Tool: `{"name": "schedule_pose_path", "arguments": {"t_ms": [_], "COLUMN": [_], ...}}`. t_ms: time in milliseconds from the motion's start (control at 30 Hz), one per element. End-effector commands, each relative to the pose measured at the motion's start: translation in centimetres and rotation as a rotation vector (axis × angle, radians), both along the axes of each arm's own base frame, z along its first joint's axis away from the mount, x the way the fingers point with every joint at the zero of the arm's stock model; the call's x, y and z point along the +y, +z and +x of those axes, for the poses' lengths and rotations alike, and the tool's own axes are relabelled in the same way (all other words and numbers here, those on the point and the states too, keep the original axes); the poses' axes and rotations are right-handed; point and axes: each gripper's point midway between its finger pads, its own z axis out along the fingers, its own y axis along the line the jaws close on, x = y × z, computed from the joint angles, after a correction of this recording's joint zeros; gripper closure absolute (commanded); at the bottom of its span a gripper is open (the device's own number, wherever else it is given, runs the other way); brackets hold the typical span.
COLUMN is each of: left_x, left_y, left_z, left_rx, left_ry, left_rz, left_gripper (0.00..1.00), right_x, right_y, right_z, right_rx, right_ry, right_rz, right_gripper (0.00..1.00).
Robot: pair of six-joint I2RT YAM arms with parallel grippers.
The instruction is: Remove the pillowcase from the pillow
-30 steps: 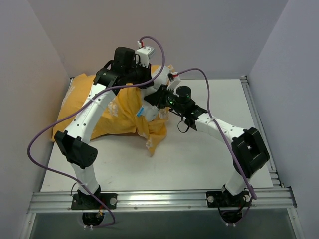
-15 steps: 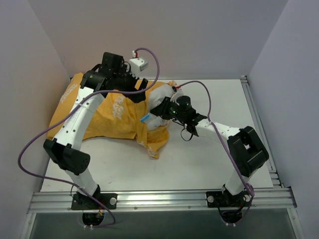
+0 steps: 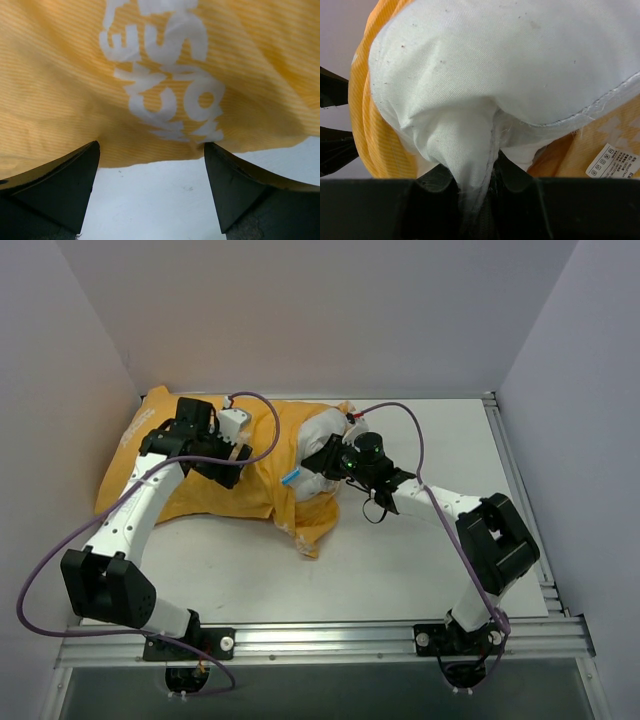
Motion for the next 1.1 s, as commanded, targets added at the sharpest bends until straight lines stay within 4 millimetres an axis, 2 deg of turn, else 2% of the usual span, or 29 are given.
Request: {"name": "schedule_pose_path", "arguments": {"t_ms": [0, 33, 100, 133, 233, 333, 433, 467, 533, 600, 633, 700, 733, 767, 833, 900, 933, 967, 1000, 1067], "left_x": [-2.3, -3.8, -5.6, -7.2, -8.4, -8.4, -7.9, -7.8, -7.3, -6.8, -6.7, -6.5, -6.2, -5.9, -5.0, -3.9, -3.3, -2.0, -1.1, 1.9], "left_y": [2.8, 3.7, 4.6, 5.8, 7.5, 7.0, 4.5, 4.2, 3.8, 3.0, 2.7, 2.2, 1.7, 1.5, 0.7, 1.0, 0.9, 0.7, 0.5, -0.1], "left_z": [2.5, 2.2, 1.3, 0.6, 0.3, 1.6, 3.9, 4.4, 5.4, 6.0, 6.1, 6.2, 6.1, 6.0, 5.7, 5.1, 4.8, 4.3, 4.1, 4.0], "left_rx": [-0.141, -0.135, -0.112, -0.109, -0.127, -0.110, -0.070, -0.065, -0.074, -0.075, -0.073, -0.076, -0.071, -0.073, -0.069, -0.086, -0.089, -0.099, -0.104, -0.108], "left_ry": [-0.021, -0.080, -0.155, -0.229, -0.252, -0.199, -0.115, -0.100, -0.063, -0.039, -0.036, -0.037, -0.030, -0.027, -0.009, -0.011, -0.006, 0.002, 0.012, 0.071], "left_rz": [-0.123, -0.196, -0.277, -0.354, -0.430, -0.436, -0.398, -0.390, -0.363, -0.333, -0.323, -0.299, -0.284, -0.271, -0.235, -0.191, -0.167, -0.110, -0.080, -0.022], "left_gripper": [0.06, 0.06, 0.06, 0.06, 0.06, 0.06, 0.01, 0.03, 0.19, 0.30, 0.41, 0.56, 0.83, 0.97, 0.98, 0.98, 0.98, 0.98, 0.98, 0.98], "right_x": [0.6, 0.7, 0.5, 0.4, 0.5, 0.6, 0.6, 0.7, 0.6, 0.7, 0.7, 0.6, 0.5, 0.4, -0.3, -1.5, -2.1, -2.9, -4.5, -6.2], "right_y": [4.1, 4.1, 3.9, 3.7, 3.5, 3.4, 3.5, 3.5, 3.6, 3.8, 4.0, 4.5, 5.0, 5.3, 6.0, 7.4, 8.7, 8.7, 9.6, 11.0], "right_z": [-0.6, -0.6, -0.7, -0.6, -0.7, -0.7, -0.6, -0.6, -0.5, -0.5, -0.4, -0.4, -0.4, -0.4, 0.0, 0.5, 0.3, 0.3, 1.0, 0.3], "right_rx": [-0.079, -0.078, -0.074, -0.070, -0.067, -0.064, -0.066, -0.066, -0.066, -0.067, -0.071, -0.076, -0.084, -0.087, -0.094, -0.108, -0.125, -0.121, -0.134, -0.161], "right_ry": [0.035, 0.036, 0.035, 0.031, 0.034, 0.036, 0.037, 0.039, 0.036, 0.038, 0.038, 0.037, 0.037, 0.033, 0.019, -0.003, 0.001, -0.005, -0.037, -0.034], "right_rz": [0.080, 0.079, 0.068, 0.061, 0.050, 0.048, 0.044, 0.045, 0.042, 0.042, 0.042, 0.050, 0.057, 0.062, 0.077, 0.104, 0.129, 0.142, 0.178, 0.208], "right_gripper": [1.00, 1.00, 1.00, 1.00, 1.00, 1.00, 1.00, 1.00, 1.00, 1.00, 1.00, 1.00, 1.00, 1.00, 1.00, 1.00, 1.00, 1.00, 1.00, 1.00]}}
